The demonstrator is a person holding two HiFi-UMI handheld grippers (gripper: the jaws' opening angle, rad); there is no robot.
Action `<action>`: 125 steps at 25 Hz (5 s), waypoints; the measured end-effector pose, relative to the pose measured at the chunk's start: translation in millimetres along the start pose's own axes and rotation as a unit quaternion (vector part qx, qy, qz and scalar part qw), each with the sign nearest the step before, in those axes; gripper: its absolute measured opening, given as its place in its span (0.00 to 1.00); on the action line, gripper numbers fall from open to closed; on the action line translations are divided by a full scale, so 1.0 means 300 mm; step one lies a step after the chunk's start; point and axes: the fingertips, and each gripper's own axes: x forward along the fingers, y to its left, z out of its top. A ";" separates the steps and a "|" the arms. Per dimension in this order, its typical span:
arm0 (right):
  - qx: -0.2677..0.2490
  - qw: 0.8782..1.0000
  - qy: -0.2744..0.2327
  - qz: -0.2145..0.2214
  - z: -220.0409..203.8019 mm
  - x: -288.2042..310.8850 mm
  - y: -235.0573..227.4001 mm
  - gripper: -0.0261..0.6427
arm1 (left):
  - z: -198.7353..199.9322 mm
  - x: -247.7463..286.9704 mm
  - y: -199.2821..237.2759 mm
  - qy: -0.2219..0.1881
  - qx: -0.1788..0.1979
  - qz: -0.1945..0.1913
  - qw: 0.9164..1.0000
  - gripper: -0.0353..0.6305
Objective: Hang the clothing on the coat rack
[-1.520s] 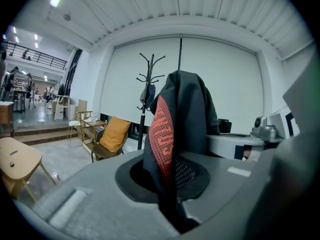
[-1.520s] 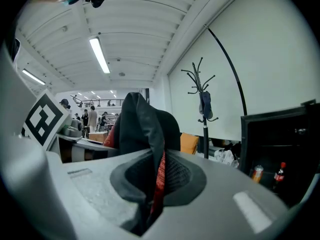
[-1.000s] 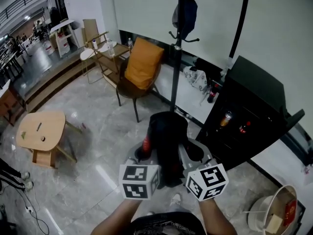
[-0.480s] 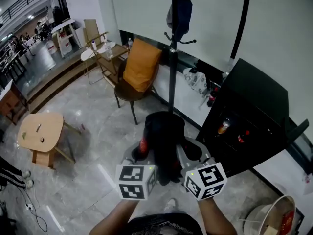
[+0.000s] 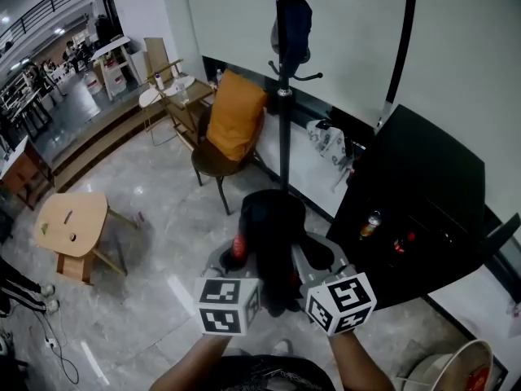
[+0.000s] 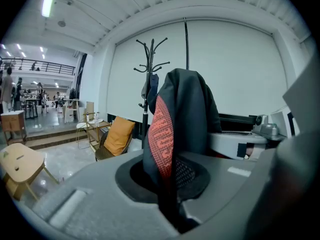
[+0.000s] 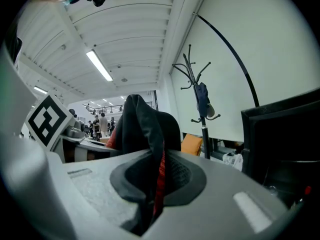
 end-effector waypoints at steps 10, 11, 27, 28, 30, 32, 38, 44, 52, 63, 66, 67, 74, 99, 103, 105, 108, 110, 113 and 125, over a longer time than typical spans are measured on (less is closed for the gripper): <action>0.004 1.000 -0.003 0.000 0.009 0.088 -0.071 0.08 | 0.024 0.108 0.032 0.003 0.000 -0.002 1.000 0.09; 0.004 1.000 -0.003 -0.002 0.009 0.103 -0.076 0.08 | 0.027 0.123 0.040 0.003 0.000 -0.004 1.000 0.09; -0.003 0.998 0.002 -0.062 0.069 0.427 -0.100 0.08 | 0.150 0.356 0.285 0.001 0.005 -0.074 0.997 0.09; -0.004 0.998 0.002 -0.068 0.075 0.446 -0.100 0.08 | 0.159 0.368 0.300 0.000 0.006 -0.079 0.997 0.09; -0.006 0.997 0.002 -0.078 0.085 0.484 -0.100 0.08 | 0.175 0.391 0.334 -0.001 0.007 -0.089 0.996 0.09; -0.009 0.996 0.002 -0.088 0.093 0.525 -0.093 0.08 | 0.189 0.411 0.374 -0.001 0.009 -0.097 0.995 0.09; -0.011 0.993 -0.001 -0.114 0.112 0.644 -0.074 0.08 | 0.225 0.474 0.483 -0.001 0.016 -0.123 0.992 0.09; -0.011 0.991 -0.002 -0.130 0.125 0.740 -0.056 0.08 | 0.251 0.517 0.571 -0.003 0.022 -0.139 0.990 0.09; -0.017 0.990 -0.003 -0.138 0.141 0.807 -0.063 0.08 | 0.277 0.569 0.619 -0.006 0.021 -0.148 0.989 0.09; -0.012 0.992 -0.013 -0.123 0.135 0.872 -0.187 0.08 | 0.290 0.700 0.607 -0.003 0.030 -0.132 0.991 0.09; -0.010 0.993 -0.011 -0.119 0.135 0.888 -0.240 0.08 | 0.296 0.747 0.590 -0.002 0.031 -0.128 0.991 0.09; -0.010 0.993 -0.011 -0.116 0.139 0.896 -0.258 0.08 | 0.303 0.765 0.587 -0.002 0.030 -0.125 0.992 0.09; -0.008 0.995 -0.010 -0.104 0.166 0.943 -0.402 0.08 | 0.350 0.902 0.546 0.000 0.031 -0.113 0.993 0.09; -0.004 1.000 -0.018 -0.024 0.245 1.089 -0.653 0.08 | 0.469 1.150 0.513 0.002 0.016 -0.030 0.999 0.09; -0.003 1.000 -0.017 -0.026 0.247 1.118 -0.667 0.08 | 0.475 1.180 0.536 0.000 0.017 -0.029 0.999 0.09; -0.003 0.999 -0.016 -0.032 0.247 1.135 -0.675 0.08 | 0.477 1.197 0.545 0.002 0.015 -0.036 0.999 0.09; -0.003 0.999 -0.015 -0.043 0.248 1.161 -0.686 0.08 | 0.479 1.228 0.562 0.004 0.013 -0.048 0.999 0.09; -0.004 0.998 -0.016 -0.052 0.251 1.181 -0.698 0.08 | 0.486 1.255 0.572 0.005 0.015 -0.057 0.998 0.09; -0.003 0.997 -0.015 -0.071 0.255 1.210 -0.719 0.08 | 0.500 1.297 0.581 0.006 0.019 -0.076 0.997 0.09; -0.005 0.990 -0.015 -0.141 0.287 1.289 -0.776 0.08 | 0.564 1.418 0.620 -0.001 0.023 -0.142 0.990 0.09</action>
